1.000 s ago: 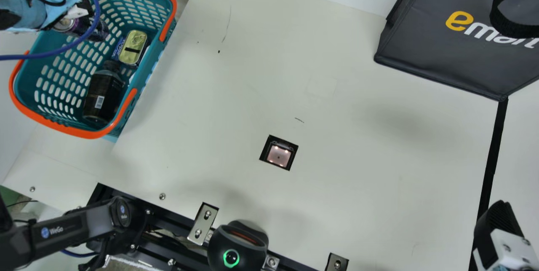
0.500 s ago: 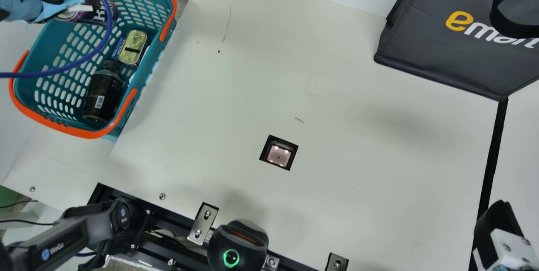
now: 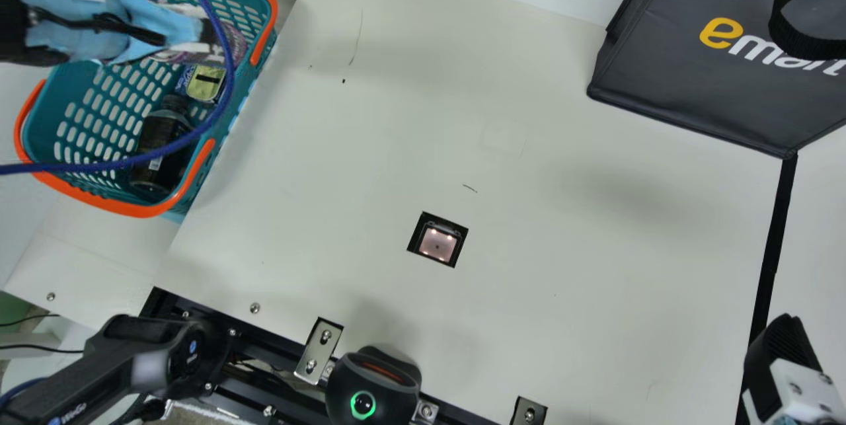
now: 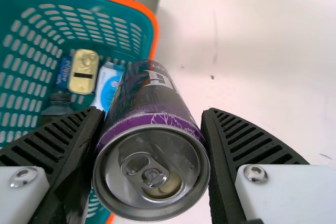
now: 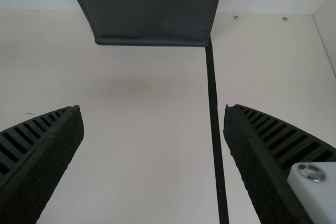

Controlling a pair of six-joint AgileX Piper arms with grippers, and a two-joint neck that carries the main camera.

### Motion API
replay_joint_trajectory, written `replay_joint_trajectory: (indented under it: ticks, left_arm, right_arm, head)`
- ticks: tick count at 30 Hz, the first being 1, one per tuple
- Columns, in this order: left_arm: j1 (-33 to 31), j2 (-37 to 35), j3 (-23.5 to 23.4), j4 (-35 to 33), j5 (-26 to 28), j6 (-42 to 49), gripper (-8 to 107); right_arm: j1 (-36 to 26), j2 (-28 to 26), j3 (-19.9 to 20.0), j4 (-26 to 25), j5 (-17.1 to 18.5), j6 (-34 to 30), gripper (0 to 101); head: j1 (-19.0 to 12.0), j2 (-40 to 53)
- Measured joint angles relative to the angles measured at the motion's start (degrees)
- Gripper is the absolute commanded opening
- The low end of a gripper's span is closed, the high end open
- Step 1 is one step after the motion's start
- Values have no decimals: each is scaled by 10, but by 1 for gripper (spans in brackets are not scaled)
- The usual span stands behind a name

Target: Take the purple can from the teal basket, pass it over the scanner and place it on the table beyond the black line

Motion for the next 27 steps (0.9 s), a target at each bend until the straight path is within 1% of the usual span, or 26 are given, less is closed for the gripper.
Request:
replay_joint_trajectory:
  ticks: [6, 13, 20, 27]
  left_arm:
    - [-87, -1, 14, 22, -1, -73, -8]
    - [-183, -1, 29, 23, -7, -132, -8]
    - [-252, -2, 42, 16, -5, -149, -8]
    - [-298, -13, 60, 5, -2, -167, -8]
  right_arm:
    - [0, 0, 0, 0, 1, 0, 95]
    - [0, 0, 0, 0, 1, 0, 95]
    - [0, 0, 0, 0, 1, 0, 95]
    - [0, 0, 0, 0, 1, 0, 95]
  head:
    - [0, 0]
    - [0, -1]
    - [0, 0]
    - [0, -1]
